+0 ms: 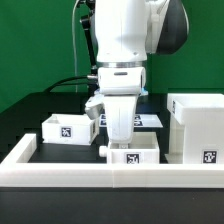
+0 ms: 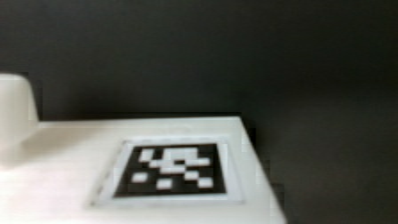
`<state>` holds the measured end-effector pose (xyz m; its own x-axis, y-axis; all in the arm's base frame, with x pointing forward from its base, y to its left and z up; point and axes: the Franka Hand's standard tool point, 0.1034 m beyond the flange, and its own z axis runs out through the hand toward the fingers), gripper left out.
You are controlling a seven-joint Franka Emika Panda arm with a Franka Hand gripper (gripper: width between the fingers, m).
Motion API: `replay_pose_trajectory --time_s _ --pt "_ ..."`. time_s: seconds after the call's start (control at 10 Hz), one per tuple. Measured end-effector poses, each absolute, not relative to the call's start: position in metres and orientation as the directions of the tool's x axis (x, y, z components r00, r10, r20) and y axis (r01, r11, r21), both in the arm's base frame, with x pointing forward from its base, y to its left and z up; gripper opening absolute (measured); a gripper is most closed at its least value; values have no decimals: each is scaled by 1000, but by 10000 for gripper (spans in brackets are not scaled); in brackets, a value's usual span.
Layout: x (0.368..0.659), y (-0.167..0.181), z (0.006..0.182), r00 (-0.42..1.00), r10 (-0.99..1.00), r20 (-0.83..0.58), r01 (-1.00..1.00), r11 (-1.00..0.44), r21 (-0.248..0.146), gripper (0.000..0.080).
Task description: Assemble drawer
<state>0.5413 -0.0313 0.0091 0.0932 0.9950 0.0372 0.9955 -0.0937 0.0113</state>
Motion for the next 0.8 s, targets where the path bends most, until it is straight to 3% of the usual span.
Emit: replay_pose_trajectory --time_s 0.2,0.5,0.8 --pt "540 -31 8 86 996 36 996 -86 4 41" --pt "541 -26 10 26 999 19 998 -25 -55 41" --pt "543 -26 9 15 1000 14 999 -14 -53 41"
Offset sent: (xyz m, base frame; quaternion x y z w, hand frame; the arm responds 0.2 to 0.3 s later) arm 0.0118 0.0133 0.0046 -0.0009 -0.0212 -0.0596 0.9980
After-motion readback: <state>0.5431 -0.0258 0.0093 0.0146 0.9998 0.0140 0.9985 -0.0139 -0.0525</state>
